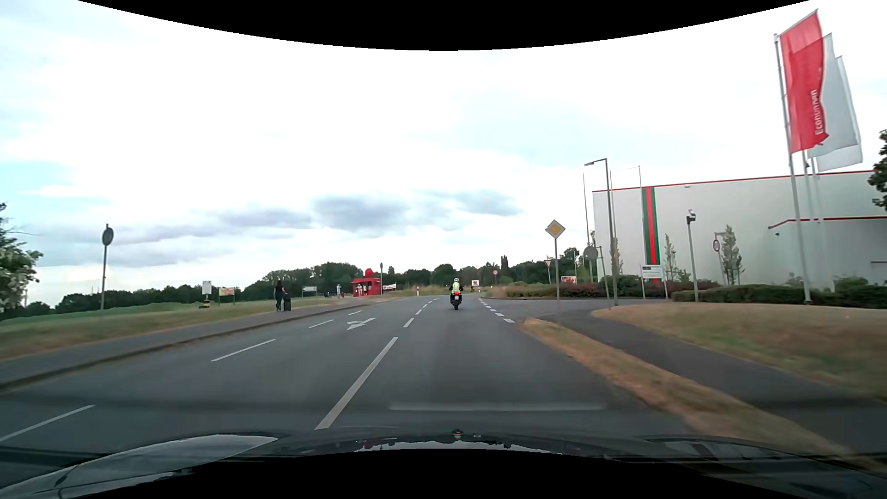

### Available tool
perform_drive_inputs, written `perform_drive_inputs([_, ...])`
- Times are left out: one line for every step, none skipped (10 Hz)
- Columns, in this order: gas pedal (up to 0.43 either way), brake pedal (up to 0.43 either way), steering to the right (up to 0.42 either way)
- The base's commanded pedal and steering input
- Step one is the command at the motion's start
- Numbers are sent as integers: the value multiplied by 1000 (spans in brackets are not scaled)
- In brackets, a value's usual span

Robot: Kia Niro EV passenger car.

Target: Follow the waypoints while adhering to traffic rules and regulations

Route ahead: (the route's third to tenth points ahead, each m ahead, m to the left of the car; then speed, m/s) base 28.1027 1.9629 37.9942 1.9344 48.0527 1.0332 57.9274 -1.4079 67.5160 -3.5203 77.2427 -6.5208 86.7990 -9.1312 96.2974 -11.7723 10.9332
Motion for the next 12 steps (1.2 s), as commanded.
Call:
perform_drive_inputs([177,0,-15])
perform_drive_inputs([177,0,-10])
perform_drive_inputs([177,0,-9])
perform_drive_inputs([177,0,-8])
perform_drive_inputs([177,0,-8])
perform_drive_inputs([177,0,-7])
perform_drive_inputs([177,0,-4])
perform_drive_inputs([177,0,0])
perform_drive_inputs([177,0,1])
perform_drive_inputs([177,0,1])
perform_drive_inputs([177,0,1])
perform_drive_inputs([177,0,1])
